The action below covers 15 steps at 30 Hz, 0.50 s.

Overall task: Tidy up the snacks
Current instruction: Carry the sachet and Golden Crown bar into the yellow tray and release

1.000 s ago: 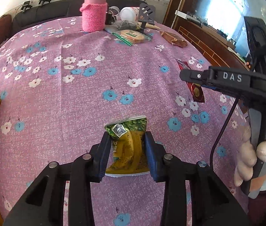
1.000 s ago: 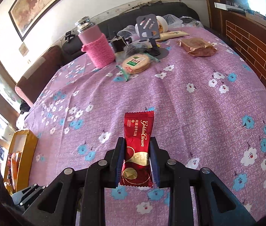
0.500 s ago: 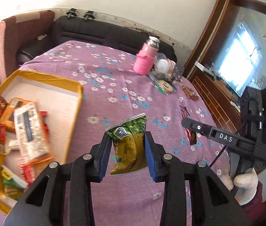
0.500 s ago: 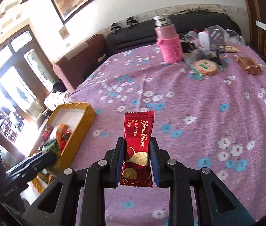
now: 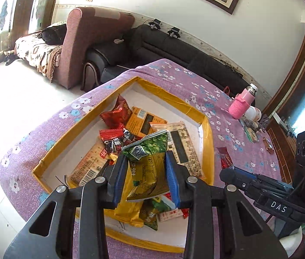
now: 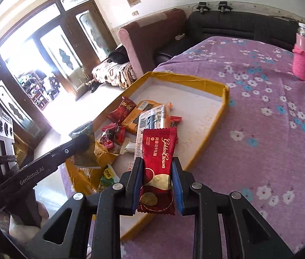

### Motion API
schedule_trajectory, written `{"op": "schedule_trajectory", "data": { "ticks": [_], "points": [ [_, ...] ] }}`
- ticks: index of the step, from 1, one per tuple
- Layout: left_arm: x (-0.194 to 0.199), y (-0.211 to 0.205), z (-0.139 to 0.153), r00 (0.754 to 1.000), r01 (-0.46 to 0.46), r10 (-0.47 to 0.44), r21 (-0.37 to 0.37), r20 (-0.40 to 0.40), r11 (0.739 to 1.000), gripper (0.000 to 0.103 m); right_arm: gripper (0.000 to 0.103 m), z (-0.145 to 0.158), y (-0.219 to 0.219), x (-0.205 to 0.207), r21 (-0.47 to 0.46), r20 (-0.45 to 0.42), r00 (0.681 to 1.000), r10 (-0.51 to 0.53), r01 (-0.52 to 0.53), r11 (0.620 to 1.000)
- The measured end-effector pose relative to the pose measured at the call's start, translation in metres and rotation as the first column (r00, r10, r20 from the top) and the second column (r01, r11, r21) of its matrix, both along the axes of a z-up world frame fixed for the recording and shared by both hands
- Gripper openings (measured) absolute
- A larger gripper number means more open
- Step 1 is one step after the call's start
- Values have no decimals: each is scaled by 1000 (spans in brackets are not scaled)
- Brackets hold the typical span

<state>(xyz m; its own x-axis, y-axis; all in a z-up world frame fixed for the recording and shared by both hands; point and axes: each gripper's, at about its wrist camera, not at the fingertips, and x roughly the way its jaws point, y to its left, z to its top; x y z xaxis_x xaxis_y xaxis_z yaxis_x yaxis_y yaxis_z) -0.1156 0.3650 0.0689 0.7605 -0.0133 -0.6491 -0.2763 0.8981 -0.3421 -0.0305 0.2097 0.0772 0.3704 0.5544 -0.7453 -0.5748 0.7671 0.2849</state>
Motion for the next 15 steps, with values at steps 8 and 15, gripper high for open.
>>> {"op": "schedule_trajectory", "data": {
  "ticks": [8, 15],
  "points": [
    [9, 9, -17, 1000, 13, -14, -16, -27, 1000, 44, 26, -24, 36, 41, -130, 30, 996, -85, 88, 988],
    [3, 6, -5, 1000, 12, -12, 2, 7, 1000, 57, 32, -27, 43, 66, -144, 63, 993, -100, 109, 984]
  ]
}}
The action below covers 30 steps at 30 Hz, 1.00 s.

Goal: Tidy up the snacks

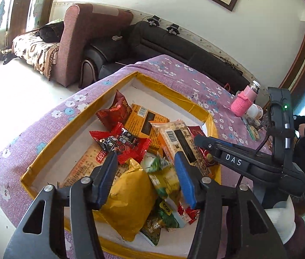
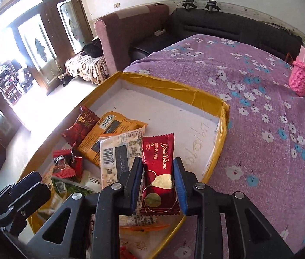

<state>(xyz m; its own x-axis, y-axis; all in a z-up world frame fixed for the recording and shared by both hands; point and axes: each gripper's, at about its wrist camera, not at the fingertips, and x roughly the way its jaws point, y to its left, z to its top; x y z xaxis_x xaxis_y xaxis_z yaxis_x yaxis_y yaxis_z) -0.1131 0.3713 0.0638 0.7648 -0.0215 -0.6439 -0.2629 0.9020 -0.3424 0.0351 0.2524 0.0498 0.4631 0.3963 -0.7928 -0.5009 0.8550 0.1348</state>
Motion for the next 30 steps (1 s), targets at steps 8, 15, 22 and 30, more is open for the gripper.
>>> {"op": "schedule_trajectory", "data": {
  "ticks": [8, 15, 22, 30],
  "points": [
    [-16, -7, 26, 995, -76, 71, 76, 64, 994, 62, 50, 36, -25, -38, 78, 114, 993, 9, -18, 997],
    [-34, -39, 48, 977, -208, 184, 266, 112, 941, 86, 59, 35, -61, -94, 92, 143, 990, 22, -36, 995],
    [-44, -60, 48, 981, -193, 184, 299, 57, 935, 86, 62, 25, -92, -131, 123, 127, 992, -6, -10, 992],
    [-64, -91, 61, 986, -163, 147, 348, 74, 923, 86, 65, 33, -113, -167, 108, 186, 982, -5, -15, 994]
  ]
}}
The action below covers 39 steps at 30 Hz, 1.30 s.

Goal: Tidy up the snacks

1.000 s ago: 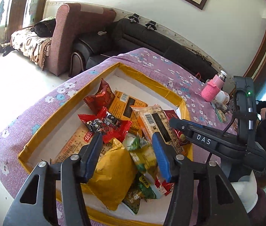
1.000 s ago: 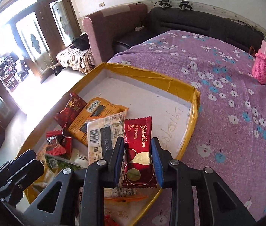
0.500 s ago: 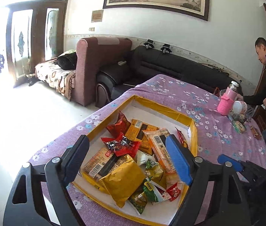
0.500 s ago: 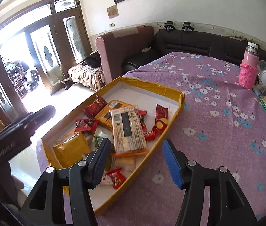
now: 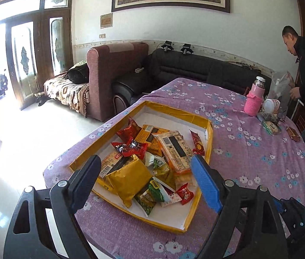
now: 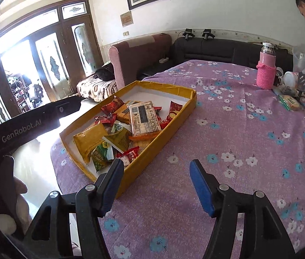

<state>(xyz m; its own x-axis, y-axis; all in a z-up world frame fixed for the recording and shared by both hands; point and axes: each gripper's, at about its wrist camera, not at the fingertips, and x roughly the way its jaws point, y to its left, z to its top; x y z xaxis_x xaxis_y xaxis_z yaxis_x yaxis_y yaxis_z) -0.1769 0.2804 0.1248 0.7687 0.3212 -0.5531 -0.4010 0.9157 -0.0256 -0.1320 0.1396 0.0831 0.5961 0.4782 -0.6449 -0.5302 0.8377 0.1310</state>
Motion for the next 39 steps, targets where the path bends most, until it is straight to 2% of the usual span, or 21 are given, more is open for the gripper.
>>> {"op": "schedule_trajectory", "data": {
  "ticks": [17, 22, 25, 28, 35, 37, 39],
  "points": [
    [-33, -28, 22, 998, 30, -34, 54, 60, 998, 86, 71, 11, -6, -38, -3, 56, 998, 33, -33, 999],
    [-44, -33, 28, 994, -5, -6, 99, 110, 995, 86, 71, 11, -5, -42, 1, 57, 998, 35, -35, 999],
    [-56, -35, 37, 984, -72, 47, 141, 170, 987, 87, 71, 12, -4, -45, 7, 60, 997, 39, -39, 999],
    [-63, -33, 40, 976, -135, 102, 167, 190, 977, 102, 71, 15, -5, -48, 26, 71, 997, 43, -45, 999],
    [-52, -11, 21, 988, -132, 126, 65, 90, 989, 103, 72, 11, 4, -53, 9, 82, 995, 65, -66, 998],
    [-54, -11, 19, 986, -138, 131, 61, 98, 989, 103, 72, 8, 7, -55, 0, 80, 994, 75, -75, 997],
    [-60, -13, 18, 983, -132, 121, 70, 141, 989, 103, 72, 6, 10, -57, -13, 84, 993, 84, -84, 996]
  ]
}}
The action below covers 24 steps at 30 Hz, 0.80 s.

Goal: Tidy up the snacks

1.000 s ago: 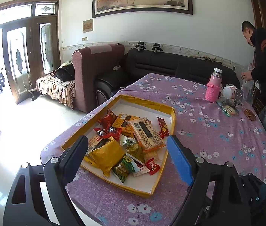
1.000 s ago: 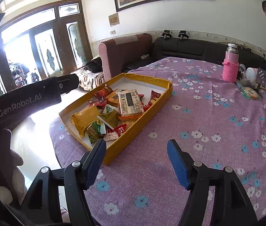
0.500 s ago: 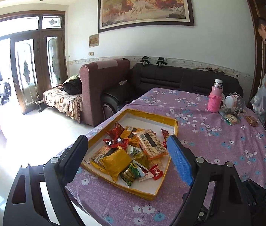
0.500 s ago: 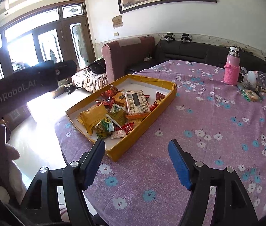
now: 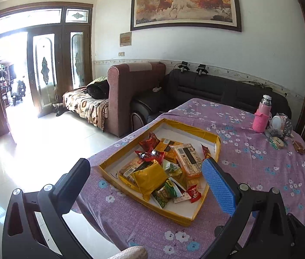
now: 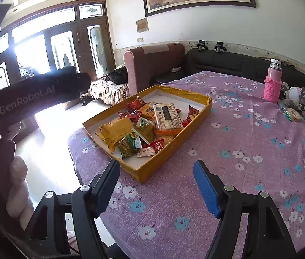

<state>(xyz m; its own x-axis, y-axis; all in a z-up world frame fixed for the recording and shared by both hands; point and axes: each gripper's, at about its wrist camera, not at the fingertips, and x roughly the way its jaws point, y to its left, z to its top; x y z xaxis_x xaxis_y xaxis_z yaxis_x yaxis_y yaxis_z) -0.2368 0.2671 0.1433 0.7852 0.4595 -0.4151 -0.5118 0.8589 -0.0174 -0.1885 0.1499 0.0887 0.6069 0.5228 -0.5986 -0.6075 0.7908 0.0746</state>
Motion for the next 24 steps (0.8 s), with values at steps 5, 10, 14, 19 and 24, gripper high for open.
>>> {"op": "schedule_trajectory", "data": {
  "ticks": [5, 10, 14, 19, 24],
  "points": [
    [-4, -3, 0, 999, 8, -9, 19, 43, 1000, 103, 72, -5, 8, -3, -20, 4, 1000, 28, -27, 999],
    [7, -1, -6, 1000, 18, -18, 14, 0, 1000, 103, 73, -11, 13, -1, -36, -7, 999, 42, -42, 998],
    [13, 2, -12, 999, 26, -26, -2, -26, 1000, 103, 74, -17, 15, 3, -47, -22, 999, 42, -43, 998],
    [19, 8, -19, 998, 39, -41, -45, -53, 998, 103, 74, -23, 17, 9, -60, -38, 998, 39, -41, 997],
    [27, 14, -27, 995, 48, -55, -87, -83, 995, 103, 75, -29, 21, 14, -76, -53, 998, 32, -36, 996]
  ]
}}
